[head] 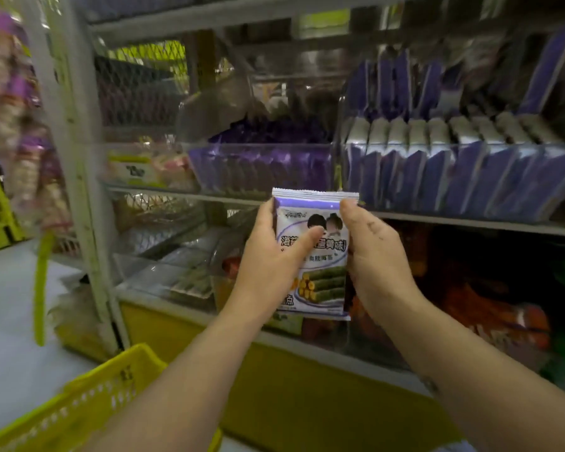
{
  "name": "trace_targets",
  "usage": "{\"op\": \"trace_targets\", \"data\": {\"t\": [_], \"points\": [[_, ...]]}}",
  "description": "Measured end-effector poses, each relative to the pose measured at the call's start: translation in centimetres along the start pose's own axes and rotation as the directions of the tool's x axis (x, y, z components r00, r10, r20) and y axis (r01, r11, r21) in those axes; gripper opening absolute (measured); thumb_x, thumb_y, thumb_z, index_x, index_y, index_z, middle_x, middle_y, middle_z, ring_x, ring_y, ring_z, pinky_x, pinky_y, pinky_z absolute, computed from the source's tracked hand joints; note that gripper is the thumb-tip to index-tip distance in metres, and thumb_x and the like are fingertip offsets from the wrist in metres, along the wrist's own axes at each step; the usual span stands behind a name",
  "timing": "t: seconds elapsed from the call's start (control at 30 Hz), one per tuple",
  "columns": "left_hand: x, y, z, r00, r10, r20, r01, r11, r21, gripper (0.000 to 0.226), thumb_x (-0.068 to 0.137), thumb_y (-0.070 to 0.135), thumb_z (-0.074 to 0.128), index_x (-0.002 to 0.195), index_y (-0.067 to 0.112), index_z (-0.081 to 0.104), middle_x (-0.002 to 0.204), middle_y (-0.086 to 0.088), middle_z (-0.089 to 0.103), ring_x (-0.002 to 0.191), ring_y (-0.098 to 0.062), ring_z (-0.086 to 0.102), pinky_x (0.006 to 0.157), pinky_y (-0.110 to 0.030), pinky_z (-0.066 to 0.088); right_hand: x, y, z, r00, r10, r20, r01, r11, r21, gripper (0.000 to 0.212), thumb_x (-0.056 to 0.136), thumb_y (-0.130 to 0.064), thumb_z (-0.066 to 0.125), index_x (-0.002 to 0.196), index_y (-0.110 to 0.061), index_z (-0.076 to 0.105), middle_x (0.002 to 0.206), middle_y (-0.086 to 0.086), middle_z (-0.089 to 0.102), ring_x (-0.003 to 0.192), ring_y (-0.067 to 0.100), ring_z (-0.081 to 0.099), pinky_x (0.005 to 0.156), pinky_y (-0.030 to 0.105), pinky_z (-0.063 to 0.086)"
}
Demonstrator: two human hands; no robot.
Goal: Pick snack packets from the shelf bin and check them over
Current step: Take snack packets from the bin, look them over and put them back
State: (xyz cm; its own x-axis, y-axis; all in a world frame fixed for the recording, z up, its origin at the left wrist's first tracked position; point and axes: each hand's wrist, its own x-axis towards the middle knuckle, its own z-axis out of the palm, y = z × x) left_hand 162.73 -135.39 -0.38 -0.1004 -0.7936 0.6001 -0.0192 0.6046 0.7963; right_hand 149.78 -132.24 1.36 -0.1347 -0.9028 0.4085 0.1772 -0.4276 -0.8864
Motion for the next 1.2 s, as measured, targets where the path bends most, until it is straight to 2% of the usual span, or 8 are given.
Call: {"op": "trace_targets", "data": {"t": [0.2,0.33,0.57,0.83,0.93,1.07,1.13,1.2], "points": [[-1.6,-3.5,0.9,0.985,-0.169,0.032,0.172,0.971,-0.166,0.037,0.082,0.058,0.057,0.108,0.031,0.06,0.105,0.006,0.073,0.098,-0.013,0.071,0.081,-0.034,0.058,-0.1,4.1,-0.9,0.992,0.127,-0.023,-0.125,0.989,0.081,0.025,0.095,-0.028,0.055,0.102,-0.01,0.07,0.097,0.014,0.075,0.091,0.027,0.072,0.076,0.038,0.059],[-1.4,-3.9,0.5,0.953,-0.282,0.112,0.3,0.931,-0.209,0.024,0.098,0.038,0.05,0.106,0.022,0.066,0.098,-0.003,0.076,0.09,-0.019,0.073,0.07,-0.026,0.058,-0.1,4.8,-1.9,0.984,0.179,-0.009,-0.177,0.976,0.127,0.024,0.086,-0.027,0.06,0.095,-0.01,0.074,0.095,0.017,0.074,0.087,0.028,0.073,0.069,0.034,0.059],[-1.1,-4.5,-0.9,0.919,-0.354,0.175,0.388,0.893,-0.228,0.019,0.094,0.019,0.058,0.092,0.022,0.077,0.092,-0.008,0.076,0.079,-0.019,0.071,0.066,-0.031,0.056,-0.3,4.8,-2.8,0.979,0.206,0.009,-0.206,0.975,0.085,0.019,0.093,-0.016,0.056,0.093,-0.009,0.074,0.092,0.018,0.074,0.083,0.029,0.073,0.066,0.034,0.059],[-1.5,-3.9,-1.8,0.881,-0.413,0.232,0.472,0.807,-0.356,0.03,0.082,0.038,0.056,0.092,0.016,0.074,0.087,-0.011,0.075,0.079,-0.02,0.071,0.071,-0.037,0.059,-0.5,4.5,-2.9,0.951,0.295,0.096,-0.304,0.947,0.101,0.029,0.089,-0.031,0.056,0.089,-0.011,0.077,0.094,0.016,0.075,0.082,0.024,0.073,0.066,0.034,0.059],[-1.5,-3.7,-2.2,0.863,-0.476,0.171,0.503,0.772,-0.389,0.032,0.084,0.037,0.055,0.097,0.012,0.071,0.094,-0.017,0.074,0.084,-0.026,0.071,0.078,-0.045,0.058,-0.4,4.4,-3.5,0.886,0.399,0.238,-0.385,0.917,-0.104,0.045,0.08,-0.048,0.058,0.105,-0.013,0.071,0.106,0.012,0.073,0.097,0.025,0.07,0.08,0.038,0.057],[-1.3,-3.5,-3.0,0.819,-0.554,0.148,0.561,0.721,-0.407,0.034,0.088,0.038,0.054,0.103,0.011,0.068,0.105,-0.02,0.072,0.103,-0.036,0.068,0.095,-0.059,0.048,-1.0,4.0,-3.9,0.672,0.574,0.468,-0.551,0.81,-0.202,0.052,0.079,-0.036,0.067,0.119,-0.002,0.062,0.117,0.02,0.067,0.102,0.028,0.067,0.085,0.035,0.057],[-1.2,-3.5,-3.7,0.808,-0.553,0.206,0.587,0.72,-0.371,0.038,0.084,0.042,0.056,0.106,0.014,0.069,0.11,-0.019,0.072,0.108,-0.037,0.066,0.095,-0.058,0.05,-1.1,3.9,-4.0,0.652,0.589,0.478,-0.589,0.79,-0.17,0.046,0.083,-0.032,0.065,0.117,0.0,0.064,0.118,0.022,0.067,0.102,0.028,0.067,0.086,0.034,0.057],[-1.3,-3.4,-4.3,0.794,-0.517,0.321,0.598,0.758,-0.26,0.039,0.081,0.042,0.06,0.112,0.018,0.067,0.111,-0.013,0.072,0.101,-0.03,0.07,0.077,-0.047,0.06,-0.9,3.8,-4.0,0.682,0.578,0.448,-0.591,0.796,-0.128,0.038,0.085,-0.03,0.061,0.11,-0.002,0.069,0.113,0.02,0.069,0.099,0.026,0.069,0.082,0.032,0.058]]}}
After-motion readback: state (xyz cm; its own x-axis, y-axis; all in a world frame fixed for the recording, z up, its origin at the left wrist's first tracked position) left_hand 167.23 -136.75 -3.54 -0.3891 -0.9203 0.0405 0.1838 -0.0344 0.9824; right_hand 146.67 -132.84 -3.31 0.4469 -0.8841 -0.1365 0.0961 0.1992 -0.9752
